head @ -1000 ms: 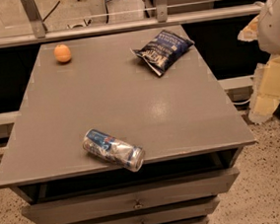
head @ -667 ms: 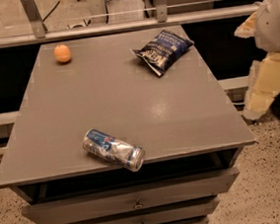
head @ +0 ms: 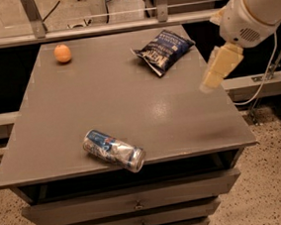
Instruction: Pick blue chip bag
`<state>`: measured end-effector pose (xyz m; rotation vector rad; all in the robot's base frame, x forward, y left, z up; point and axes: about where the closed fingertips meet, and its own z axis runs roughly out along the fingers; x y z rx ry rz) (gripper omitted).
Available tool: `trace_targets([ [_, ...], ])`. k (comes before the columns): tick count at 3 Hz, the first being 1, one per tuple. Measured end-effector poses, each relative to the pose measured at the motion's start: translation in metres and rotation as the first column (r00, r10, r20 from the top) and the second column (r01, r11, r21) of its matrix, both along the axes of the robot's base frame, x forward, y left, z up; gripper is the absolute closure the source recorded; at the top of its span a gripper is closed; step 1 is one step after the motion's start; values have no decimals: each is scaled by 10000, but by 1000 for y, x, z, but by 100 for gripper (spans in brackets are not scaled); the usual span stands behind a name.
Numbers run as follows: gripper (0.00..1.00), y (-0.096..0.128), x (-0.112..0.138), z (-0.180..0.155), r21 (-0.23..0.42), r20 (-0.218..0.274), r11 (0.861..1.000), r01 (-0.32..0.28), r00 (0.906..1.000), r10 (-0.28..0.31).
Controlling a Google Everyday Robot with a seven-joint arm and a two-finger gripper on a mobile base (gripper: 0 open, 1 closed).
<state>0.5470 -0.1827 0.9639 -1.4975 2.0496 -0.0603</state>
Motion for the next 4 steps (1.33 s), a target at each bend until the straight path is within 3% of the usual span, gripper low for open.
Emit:
trace_targets([
  [1,0,20,68,-5,1474,966,9888,209,9947,-355],
  [2,0,48,131,-14,2798,1421,9596,278,9874,-700],
  [3,0,72,181,-40,3657,1254,9291,552,9862,-1080],
  [4,0,80,214,-72,4034,906,9084,1100,9831,-1593],
])
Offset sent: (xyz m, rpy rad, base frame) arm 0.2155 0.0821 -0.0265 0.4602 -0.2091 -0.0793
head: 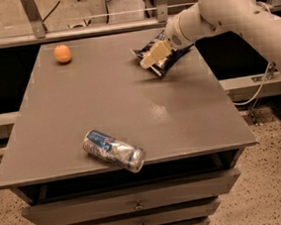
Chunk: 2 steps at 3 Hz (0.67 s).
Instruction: Pick blue chip bag
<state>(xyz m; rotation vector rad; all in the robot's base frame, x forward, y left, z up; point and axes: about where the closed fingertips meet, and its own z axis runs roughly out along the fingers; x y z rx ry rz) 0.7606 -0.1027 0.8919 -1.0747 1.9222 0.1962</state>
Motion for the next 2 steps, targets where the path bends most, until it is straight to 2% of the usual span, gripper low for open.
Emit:
trace_targets([
  [1,0,-6,17,-19,48,-96,9993,361,9993,-360],
  [2,16,-10,25,-23,16,55,9990,451,9990,-451],
])
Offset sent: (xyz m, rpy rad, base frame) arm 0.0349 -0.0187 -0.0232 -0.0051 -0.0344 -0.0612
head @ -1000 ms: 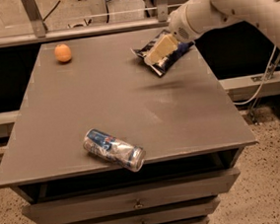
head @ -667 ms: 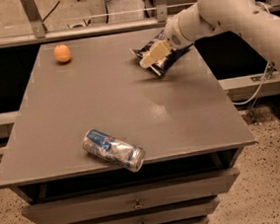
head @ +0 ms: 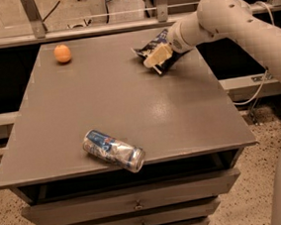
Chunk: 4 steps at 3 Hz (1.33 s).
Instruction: Pick blue chip bag
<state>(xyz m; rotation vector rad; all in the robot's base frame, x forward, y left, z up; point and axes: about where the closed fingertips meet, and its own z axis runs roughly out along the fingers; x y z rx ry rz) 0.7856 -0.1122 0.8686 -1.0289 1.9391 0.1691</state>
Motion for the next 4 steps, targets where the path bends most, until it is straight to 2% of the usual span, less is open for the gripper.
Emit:
trace_targets([
  [2,63,-4,-2,-7,-186,106,9998,-94,9999,96],
  [3,93,-4,-8,-10,-273,127,9994,-231,9996,235],
  [4,100,-2,-13,-5,-203,296,9992,-350,9989,356],
])
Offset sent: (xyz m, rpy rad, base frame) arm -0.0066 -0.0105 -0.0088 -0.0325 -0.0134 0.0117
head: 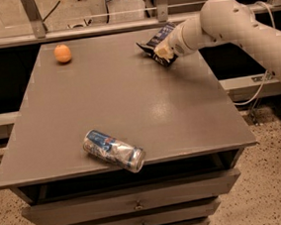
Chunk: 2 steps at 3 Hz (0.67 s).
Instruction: Pick blue chip bag
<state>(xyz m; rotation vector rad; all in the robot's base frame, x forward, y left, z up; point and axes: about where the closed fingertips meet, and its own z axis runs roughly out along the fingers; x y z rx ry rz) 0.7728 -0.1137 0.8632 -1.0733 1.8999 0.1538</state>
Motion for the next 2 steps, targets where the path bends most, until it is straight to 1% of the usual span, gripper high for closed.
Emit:
trace_targets([
  [1,100,9,-17,39,243,500,9984,-518,9975,505],
  [2,100,29,-49,97,230,1332,9875,-1560,9794,1516],
])
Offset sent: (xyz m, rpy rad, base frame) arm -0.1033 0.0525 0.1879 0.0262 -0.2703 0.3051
